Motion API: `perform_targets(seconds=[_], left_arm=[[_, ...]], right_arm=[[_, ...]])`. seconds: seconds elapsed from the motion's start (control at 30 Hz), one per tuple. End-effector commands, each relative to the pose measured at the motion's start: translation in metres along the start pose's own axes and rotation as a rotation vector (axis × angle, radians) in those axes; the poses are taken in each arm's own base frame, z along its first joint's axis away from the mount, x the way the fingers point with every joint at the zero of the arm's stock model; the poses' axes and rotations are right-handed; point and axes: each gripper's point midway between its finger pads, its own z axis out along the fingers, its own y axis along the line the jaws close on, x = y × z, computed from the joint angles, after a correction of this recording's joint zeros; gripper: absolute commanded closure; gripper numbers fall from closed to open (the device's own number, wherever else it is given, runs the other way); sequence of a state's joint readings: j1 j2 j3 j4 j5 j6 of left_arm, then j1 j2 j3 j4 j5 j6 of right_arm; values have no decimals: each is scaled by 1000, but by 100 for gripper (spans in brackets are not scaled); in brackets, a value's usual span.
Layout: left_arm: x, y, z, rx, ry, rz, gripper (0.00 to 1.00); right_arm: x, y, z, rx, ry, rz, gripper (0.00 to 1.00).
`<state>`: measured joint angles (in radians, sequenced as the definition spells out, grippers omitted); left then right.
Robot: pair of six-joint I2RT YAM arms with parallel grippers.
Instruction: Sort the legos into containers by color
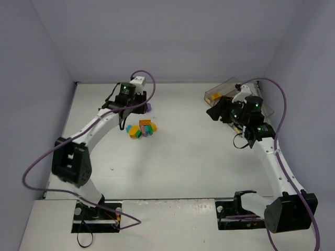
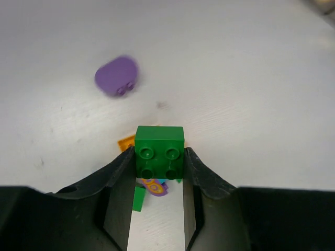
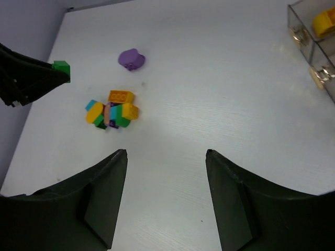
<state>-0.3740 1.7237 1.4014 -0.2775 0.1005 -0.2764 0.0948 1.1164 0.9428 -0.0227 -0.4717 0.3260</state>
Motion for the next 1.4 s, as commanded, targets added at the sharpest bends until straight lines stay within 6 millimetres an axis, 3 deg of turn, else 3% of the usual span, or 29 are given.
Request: perform_targets(seconds=[0.0,0.07,0.13,0.2,0.23,0.27,0.43,0.57,0.77,1.0,1.37], left_arm=[[-81,-59,-72,260,-406,333,93],[-82,-70,-97,317,-450,455,93],[-67,-83,-108,394,-443,516,93],[-64,-98,-131,462,-488,613,93],[-48,-105,-135,514,-457,642,93],[-49,-110,-149,525,-493,698,93],[-28,-125,-170,563,-515,838,93],[-22,-133,-182,584,-533,898,93],[-13,-148,-188,604,-537,958,93],[-16,-152,-187,580,-539,979,93],[-24,-157,-190,571,-567,952,93]], right_arm=[[-27,55,0,-211,-20,-22,42],[-33,71,2,-258,-11,-24,42],[-32,90,5,-305,11,-22,42],[-34,112,8,-360,29,-33,42],[-33,120,8,-386,42,-27,42],[-37,129,9,-407,43,-31,42],[-32,167,11,-493,75,-58,42],[-15,191,16,-540,124,-72,42],[1,210,23,-563,155,-70,42],[9,226,25,-582,161,-78,42],[29,225,27,-569,196,-74,45]])
